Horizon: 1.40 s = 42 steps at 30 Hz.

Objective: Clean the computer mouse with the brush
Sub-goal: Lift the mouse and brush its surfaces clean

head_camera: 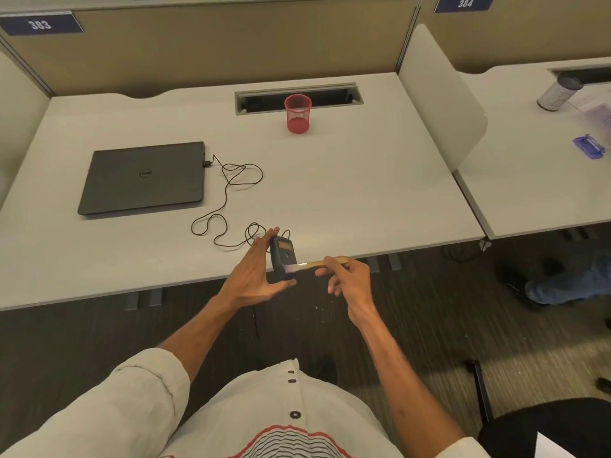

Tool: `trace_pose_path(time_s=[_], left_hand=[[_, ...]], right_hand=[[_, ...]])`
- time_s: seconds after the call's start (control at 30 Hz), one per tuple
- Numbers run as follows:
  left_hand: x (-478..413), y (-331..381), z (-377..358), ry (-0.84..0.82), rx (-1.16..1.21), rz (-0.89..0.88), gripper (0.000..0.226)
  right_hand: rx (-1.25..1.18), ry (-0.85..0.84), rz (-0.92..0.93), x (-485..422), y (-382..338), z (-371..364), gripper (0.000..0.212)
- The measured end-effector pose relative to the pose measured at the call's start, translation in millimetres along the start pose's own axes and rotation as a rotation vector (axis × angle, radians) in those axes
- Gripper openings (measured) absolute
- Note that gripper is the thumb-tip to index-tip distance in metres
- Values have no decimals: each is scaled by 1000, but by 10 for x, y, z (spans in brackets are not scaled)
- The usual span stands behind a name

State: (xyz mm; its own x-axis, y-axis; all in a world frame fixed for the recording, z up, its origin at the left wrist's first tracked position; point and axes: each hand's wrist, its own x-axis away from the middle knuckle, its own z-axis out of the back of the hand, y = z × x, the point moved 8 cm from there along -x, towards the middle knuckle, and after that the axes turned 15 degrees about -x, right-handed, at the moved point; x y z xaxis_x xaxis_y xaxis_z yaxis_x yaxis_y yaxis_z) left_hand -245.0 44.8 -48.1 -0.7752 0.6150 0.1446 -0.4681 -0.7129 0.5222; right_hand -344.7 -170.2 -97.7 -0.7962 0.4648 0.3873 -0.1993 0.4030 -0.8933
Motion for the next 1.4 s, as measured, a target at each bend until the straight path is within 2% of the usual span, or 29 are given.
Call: trace_pose_path(time_s=[0.07,0.23,0.3,0.4,0.5,0.73,0.87,0.97,1.07,1.13,1.23,1.4], left_hand=[[-6,-1,7,0,2,-2,127],[0,-47,18,6,4,21,127],[0,-53,18,5,4,28,125],[-3,-62,6,-2,13,36,124],[-13,-57,-7,-6,19,34,121],[-40,-82,-3,4,15,46,121],[-49,-104,-37,4,30,50,124],[-64,-133,-69,-6,49,59,126],[-93,-125,-83,-11,61,60,125],[-108,-99,-88,-1,55,53,122],[-138,-56,-86,31,58,24,119],[-171,32,-71,64,8,-29,115]], right_hand=[[19,-9,-17,0,60,-21,15],[116,186,8,-8,129,192,12],[63,212,50,-2,100,249,12],[-59,87,76,11,43,157,14],[-52,-27,66,30,53,33,14],[86,51,46,-23,112,206,15],[19,100,72,-51,33,236,9],[-95,27,26,-76,-21,79,9],[-159,-143,-52,-73,-36,-287,22],[-214,-228,-121,-52,-15,-527,24],[-236,-203,-207,-69,56,-681,22],[-234,-139,-252,-93,174,-695,25]])
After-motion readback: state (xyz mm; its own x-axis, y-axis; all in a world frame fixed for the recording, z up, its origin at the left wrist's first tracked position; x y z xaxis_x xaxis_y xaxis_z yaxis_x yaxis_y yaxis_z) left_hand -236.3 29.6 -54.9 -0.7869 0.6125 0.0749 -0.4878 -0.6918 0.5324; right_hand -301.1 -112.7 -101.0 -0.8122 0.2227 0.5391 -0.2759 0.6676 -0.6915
